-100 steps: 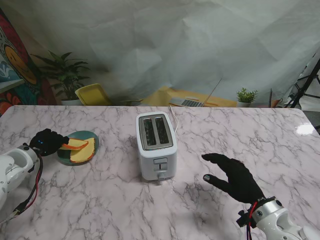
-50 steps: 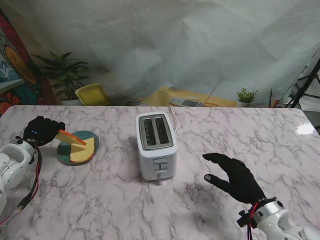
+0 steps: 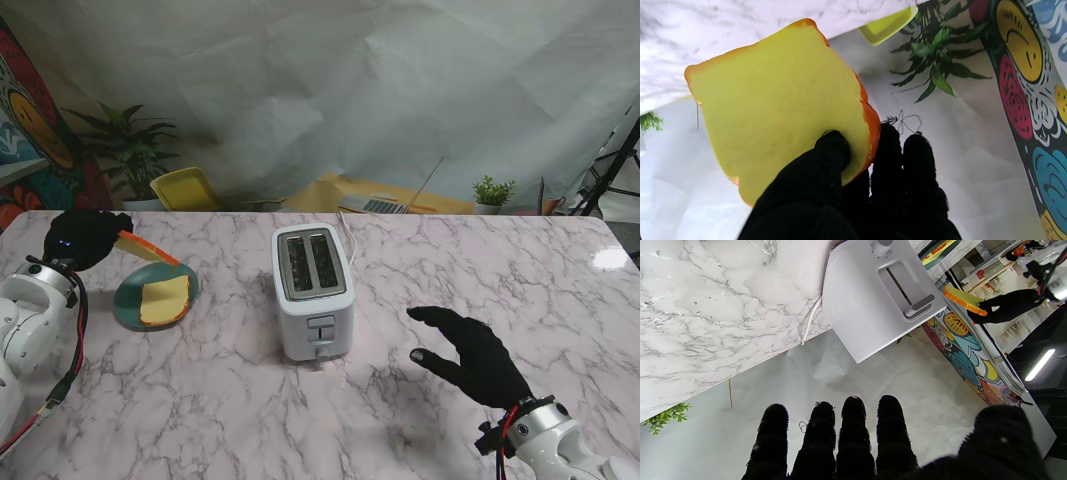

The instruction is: Toast the toast slices

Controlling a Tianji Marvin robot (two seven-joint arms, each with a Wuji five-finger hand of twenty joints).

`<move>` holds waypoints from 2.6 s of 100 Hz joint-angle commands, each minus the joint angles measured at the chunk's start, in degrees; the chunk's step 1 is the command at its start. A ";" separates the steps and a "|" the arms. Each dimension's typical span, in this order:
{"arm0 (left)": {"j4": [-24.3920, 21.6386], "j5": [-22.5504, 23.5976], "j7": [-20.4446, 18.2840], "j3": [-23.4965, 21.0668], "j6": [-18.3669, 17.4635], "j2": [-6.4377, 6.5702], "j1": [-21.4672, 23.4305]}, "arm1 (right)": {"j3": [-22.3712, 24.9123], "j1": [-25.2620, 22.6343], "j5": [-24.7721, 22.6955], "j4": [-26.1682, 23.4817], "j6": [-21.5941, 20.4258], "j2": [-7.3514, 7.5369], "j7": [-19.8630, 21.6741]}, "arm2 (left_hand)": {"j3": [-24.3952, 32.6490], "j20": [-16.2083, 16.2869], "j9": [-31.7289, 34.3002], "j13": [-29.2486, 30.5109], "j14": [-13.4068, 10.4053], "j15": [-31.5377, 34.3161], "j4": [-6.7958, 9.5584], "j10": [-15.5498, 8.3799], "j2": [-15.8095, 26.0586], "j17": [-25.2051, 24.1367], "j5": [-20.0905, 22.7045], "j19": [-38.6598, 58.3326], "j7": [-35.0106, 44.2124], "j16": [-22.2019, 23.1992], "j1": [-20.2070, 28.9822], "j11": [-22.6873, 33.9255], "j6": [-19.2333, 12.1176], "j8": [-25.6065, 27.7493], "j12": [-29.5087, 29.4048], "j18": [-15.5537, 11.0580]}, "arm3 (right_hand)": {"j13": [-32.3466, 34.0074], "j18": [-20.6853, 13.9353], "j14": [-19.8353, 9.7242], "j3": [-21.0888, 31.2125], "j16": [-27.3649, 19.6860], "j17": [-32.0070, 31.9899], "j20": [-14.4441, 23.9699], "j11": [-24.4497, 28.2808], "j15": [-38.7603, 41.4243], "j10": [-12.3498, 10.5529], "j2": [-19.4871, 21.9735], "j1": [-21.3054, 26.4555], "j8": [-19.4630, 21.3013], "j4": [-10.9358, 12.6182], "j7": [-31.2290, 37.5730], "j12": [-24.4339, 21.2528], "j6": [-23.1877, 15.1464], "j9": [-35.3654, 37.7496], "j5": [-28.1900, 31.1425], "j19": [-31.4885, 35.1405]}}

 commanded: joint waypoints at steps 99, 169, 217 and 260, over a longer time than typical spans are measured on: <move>-21.45 -9.73 -2.55 12.55 5.22 -3.86 2.55 | -19.80 23.04 -16.17 -3.04 11.53 0.17 -7.66 | -0.20 2.90 8.78 7.70 0.34 -2.25 0.18 -1.15 -0.34 5.48 9.71 -1.05 4.46 2.54 4.14 -0.57 -2.26 2.73 2.30 2.19 | 15.22 -2.82 2.92 46.78 1.29 7.71 -7.53 13.51 10.70 3.86 -29.81 -8.13 3.20 -5.06 12.32 6.35 3.41 11.53 12.63 24.61; -25.31 -15.68 -6.05 21.05 7.35 -4.56 0.50 | -30.12 33.50 -13.22 1.66 16.89 -1.06 -10.08 | 7.04 5.06 15.32 14.27 2.04 -4.52 -1.24 0.31 -6.96 11.26 6.82 -0.98 -2.27 0.87 -0.75 -5.23 3.48 -5.88 -0.91 4.50 | 17.50 -2.73 3.88 49.46 2.02 9.90 -6.41 15.52 12.18 4.70 -31.84 -8.54 4.02 -5.92 13.60 7.08 3.83 12.89 13.75 26.14; -29.42 -12.17 -9.19 21.09 8.53 -4.05 2.55 | -36.25 41.52 -11.87 5.69 19.51 -1.78 -9.43 | 4.83 4.69 19.06 18.36 1.67 -4.03 0.18 2.53 -8.63 15.91 12.40 0.32 -3.42 -5.25 -5.49 -5.69 4.39 -10.47 -7.96 5.30 | 16.17 -3.51 3.81 46.71 1.91 8.83 -6.72 15.59 11.81 4.79 -33.84 -8.87 3.89 -6.59 12.97 7.16 4.20 11.52 13.01 25.16; -29.15 -13.36 -8.15 21.30 9.98 -4.31 3.46 | -41.02 47.08 -14.46 9.62 24.32 -2.35 -10.15 | -0.95 4.56 18.50 19.88 0.62 -2.57 1.97 3.36 -7.40 17.64 13.43 1.43 -3.95 -5.62 -6.55 -1.42 5.64 -10.50 -11.99 5.11 | 23.37 -0.54 4.97 50.13 6.28 11.92 -5.02 22.08 17.99 4.54 -36.62 -8.65 8.46 -6.72 19.54 9.70 2.72 17.53 18.02 28.76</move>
